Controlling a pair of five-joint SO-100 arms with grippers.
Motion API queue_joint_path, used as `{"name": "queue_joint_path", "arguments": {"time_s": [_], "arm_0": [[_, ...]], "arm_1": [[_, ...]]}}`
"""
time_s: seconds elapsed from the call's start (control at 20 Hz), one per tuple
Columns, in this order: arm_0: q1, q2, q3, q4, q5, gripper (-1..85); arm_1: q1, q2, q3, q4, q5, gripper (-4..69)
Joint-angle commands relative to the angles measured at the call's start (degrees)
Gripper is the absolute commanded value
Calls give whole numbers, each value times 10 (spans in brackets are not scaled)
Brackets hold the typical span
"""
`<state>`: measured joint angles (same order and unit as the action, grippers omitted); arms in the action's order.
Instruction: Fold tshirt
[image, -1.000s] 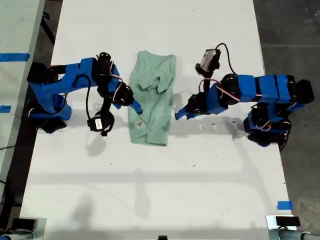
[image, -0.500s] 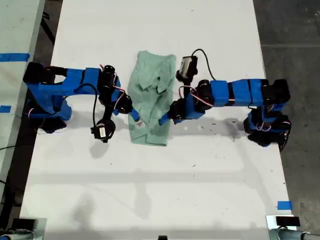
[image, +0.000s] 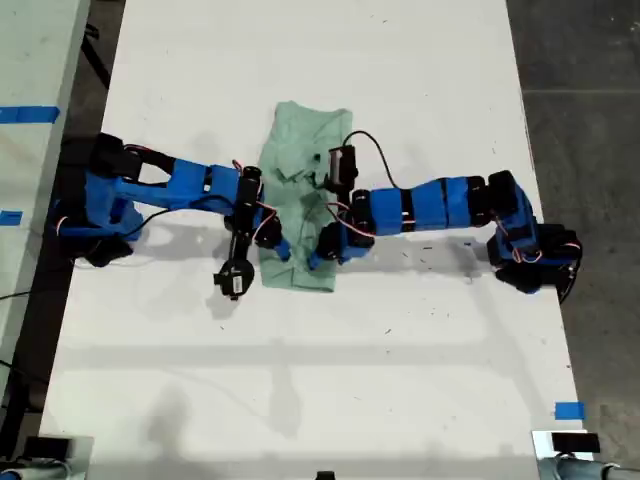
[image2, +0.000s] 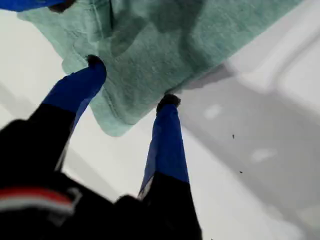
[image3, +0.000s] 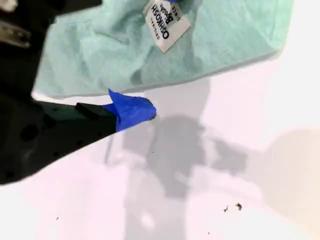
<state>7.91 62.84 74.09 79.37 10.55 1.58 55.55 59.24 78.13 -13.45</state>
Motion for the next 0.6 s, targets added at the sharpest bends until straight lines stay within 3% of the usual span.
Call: {"name": "queue_joint_path", "arguments": {"time_s": [0.0, 0.2, 0.3, 0.4, 0.55], "arm_0": [[4, -36, -20, -32, -1, 285], [1, -79, -24, -34, -32, 264], [0, -86, -24, -30, -48, 195], [4, -82, -24, -28, -71, 9], [12, -75, -28, -40, -68, 1]], "arm_1": [[-8, -19, -49, -16, -2, 220], [-11, -74, -58, -21, 8, 169], [-14, -89, -60, -18, 11, 94], [-18, -92, -61, -13, 10, 5], [-25, -80, -61, -2, 13, -20]]}}
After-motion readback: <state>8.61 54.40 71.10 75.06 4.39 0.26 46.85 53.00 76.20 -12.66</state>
